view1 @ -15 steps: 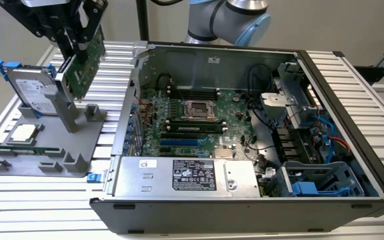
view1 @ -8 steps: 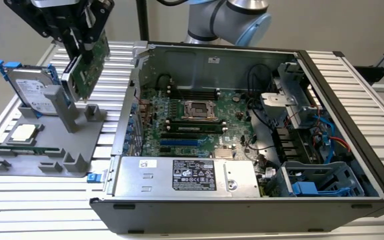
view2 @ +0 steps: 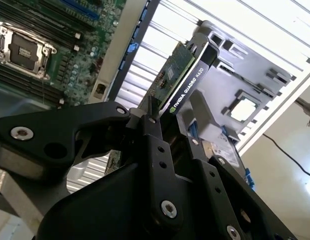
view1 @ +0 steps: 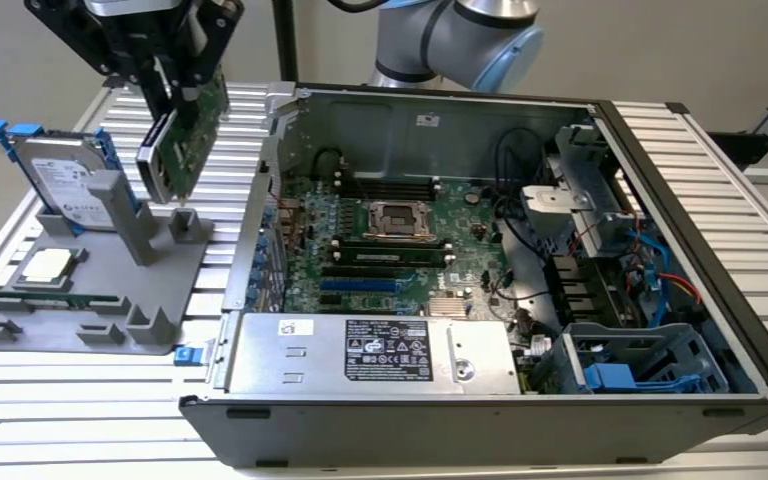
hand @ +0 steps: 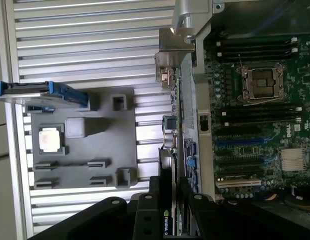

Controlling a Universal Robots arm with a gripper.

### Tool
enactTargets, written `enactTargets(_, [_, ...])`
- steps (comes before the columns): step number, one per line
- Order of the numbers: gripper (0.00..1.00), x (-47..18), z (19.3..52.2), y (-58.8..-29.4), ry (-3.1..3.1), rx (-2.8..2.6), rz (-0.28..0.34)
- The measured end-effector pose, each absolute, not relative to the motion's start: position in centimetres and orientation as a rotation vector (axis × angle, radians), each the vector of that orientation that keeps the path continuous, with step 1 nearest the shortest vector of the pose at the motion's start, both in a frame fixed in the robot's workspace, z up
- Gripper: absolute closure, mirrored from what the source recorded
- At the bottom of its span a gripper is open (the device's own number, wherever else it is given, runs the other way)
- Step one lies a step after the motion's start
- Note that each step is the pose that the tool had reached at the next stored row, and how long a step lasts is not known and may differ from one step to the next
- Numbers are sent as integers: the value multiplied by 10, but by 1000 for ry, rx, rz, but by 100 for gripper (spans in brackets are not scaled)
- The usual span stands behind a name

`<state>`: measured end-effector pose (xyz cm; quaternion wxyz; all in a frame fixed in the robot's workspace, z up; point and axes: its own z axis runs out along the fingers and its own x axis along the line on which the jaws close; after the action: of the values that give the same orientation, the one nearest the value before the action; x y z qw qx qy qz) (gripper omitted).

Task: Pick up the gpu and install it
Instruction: 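Pick up the gpu and move the gpu toward the slot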

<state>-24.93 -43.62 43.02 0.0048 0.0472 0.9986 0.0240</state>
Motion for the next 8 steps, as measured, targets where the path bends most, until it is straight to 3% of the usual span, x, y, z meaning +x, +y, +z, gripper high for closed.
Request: enactTargets(8, [100,-240,430,-436,3128,148,75])
